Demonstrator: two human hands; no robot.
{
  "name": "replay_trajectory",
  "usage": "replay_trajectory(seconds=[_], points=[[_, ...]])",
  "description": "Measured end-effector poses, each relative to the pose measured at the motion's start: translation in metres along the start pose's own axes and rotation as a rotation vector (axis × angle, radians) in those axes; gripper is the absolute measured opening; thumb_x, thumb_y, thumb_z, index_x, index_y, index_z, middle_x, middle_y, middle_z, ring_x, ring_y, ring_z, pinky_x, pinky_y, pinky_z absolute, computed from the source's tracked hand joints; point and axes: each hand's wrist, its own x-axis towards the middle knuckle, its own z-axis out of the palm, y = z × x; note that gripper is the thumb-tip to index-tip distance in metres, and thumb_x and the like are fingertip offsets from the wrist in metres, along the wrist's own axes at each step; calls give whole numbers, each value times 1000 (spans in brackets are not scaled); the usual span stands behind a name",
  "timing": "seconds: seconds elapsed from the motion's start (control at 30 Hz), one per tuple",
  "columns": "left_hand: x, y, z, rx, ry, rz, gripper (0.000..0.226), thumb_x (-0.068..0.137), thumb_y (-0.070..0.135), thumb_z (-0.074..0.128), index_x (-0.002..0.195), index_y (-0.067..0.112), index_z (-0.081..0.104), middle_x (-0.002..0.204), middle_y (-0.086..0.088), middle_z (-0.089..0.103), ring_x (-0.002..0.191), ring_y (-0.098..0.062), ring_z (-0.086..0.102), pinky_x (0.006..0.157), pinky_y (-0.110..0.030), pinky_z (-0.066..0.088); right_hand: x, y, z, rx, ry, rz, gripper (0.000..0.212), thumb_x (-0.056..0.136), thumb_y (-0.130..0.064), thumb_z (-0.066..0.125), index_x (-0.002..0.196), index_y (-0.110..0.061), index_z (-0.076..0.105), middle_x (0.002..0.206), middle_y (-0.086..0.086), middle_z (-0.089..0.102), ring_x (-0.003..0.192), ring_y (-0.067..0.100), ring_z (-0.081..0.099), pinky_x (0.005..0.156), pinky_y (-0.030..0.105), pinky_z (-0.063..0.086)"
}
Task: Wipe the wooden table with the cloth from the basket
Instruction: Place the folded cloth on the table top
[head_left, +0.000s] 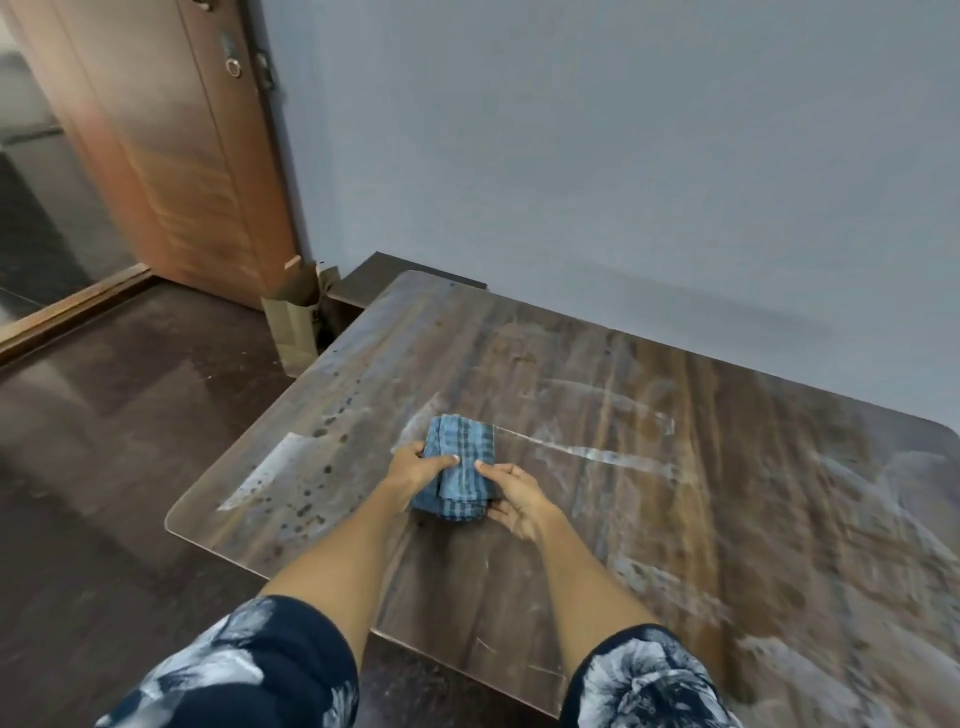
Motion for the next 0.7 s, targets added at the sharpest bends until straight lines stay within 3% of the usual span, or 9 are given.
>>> replay_trajectory(seconds=[0.17, 0.3, 0.47, 0.7], points=[[24, 7, -20, -39, 35, -24, 37, 79, 17, 71, 111, 2, 61, 116, -12, 62, 96, -24, 58, 75, -30, 45, 22, -13, 27, -9, 5, 8, 27, 78, -14, 74, 75, -17, 47, 91, 7, 66, 78, 21, 63, 58, 30, 50], [47, 12, -31, -28, 67, -43, 40, 77, 19, 73, 111, 1, 62, 114, -12, 63, 90, -22, 58, 76, -32, 45, 41, -21, 42, -23, -7, 22, 28, 78, -13, 74, 75, -17, 47, 88, 7, 66, 77, 21, 64, 57, 30, 51], [74, 16, -41, -6, 82, -76, 40, 74, 22, 76, 108, 5, 63, 111, -10, 65, 98, -25, 60, 86, -38, 49, 65, -35, 52, -45, -24, 37, 27, 77, -13, 74, 75, -16, 48, 90, 8, 67, 79, 23, 64, 59, 32, 52], [110, 29, -50, -44, 107, -93, 36, 74, 17, 76, 104, 4, 62, 105, -8, 64, 90, -21, 58, 78, -33, 48, 97, -56, 65, -48, -34, 74, 18, 81, -14, 71, 81, -15, 53, 95, 7, 67, 78, 20, 65, 56, 27, 51]])
